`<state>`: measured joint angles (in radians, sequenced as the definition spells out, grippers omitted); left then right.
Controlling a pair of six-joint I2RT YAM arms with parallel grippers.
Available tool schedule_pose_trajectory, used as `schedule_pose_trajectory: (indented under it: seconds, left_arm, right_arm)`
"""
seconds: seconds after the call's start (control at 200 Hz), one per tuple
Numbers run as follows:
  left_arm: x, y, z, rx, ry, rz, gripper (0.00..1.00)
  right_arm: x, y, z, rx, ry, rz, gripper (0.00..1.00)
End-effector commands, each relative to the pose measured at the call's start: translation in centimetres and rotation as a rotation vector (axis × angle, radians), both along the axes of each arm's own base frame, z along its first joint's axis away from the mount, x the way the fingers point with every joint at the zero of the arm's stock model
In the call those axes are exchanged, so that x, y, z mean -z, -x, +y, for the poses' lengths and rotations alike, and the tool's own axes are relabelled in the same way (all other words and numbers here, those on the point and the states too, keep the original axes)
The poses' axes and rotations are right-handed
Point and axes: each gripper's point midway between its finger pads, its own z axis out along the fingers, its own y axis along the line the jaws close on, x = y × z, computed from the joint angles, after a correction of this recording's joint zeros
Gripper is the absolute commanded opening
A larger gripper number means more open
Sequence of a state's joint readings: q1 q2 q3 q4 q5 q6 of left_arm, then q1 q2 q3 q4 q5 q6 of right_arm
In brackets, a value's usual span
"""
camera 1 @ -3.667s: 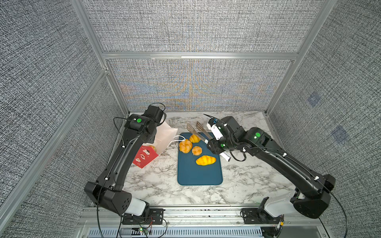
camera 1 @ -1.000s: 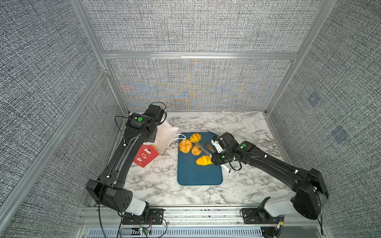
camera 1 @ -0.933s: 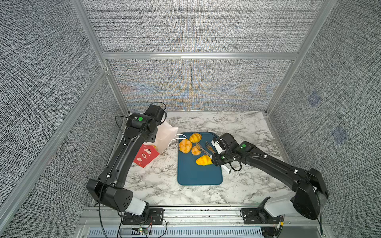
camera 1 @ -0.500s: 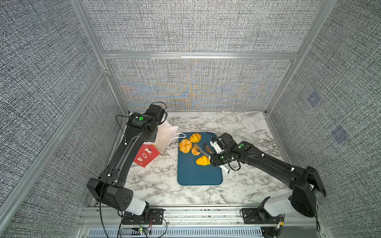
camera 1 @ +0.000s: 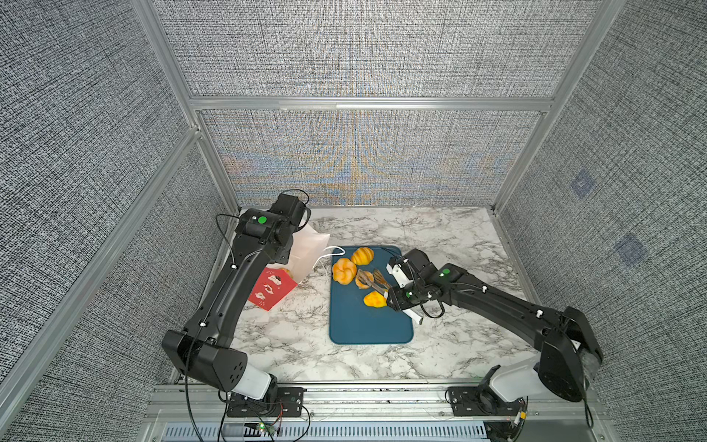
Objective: Pack bread into a paper bag
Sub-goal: Pick up the fake bread from the plate.
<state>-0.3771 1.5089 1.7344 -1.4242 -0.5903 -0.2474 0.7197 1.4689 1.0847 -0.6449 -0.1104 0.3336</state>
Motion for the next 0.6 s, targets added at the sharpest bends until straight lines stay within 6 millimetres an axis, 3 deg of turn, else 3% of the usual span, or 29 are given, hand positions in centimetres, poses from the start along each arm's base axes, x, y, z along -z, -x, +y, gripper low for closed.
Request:
schedule_pose_trajectory:
  seconds: [0.0, 0.596]
  left_arm:
    - [-0.14, -0.36, -0.22, 0.000, 0.013, -0.020, 0.02]
    - [-0.35, -0.25, -0.12, -0.001, 0.011, -0.025, 0.02]
  right_arm:
    - [-0.29, -0.26, 0.39, 0.000, -0.019, -0.013, 0.50]
    - [0.53, -0.14, 0.44, -0.016, -0.006, 0.001, 0.45]
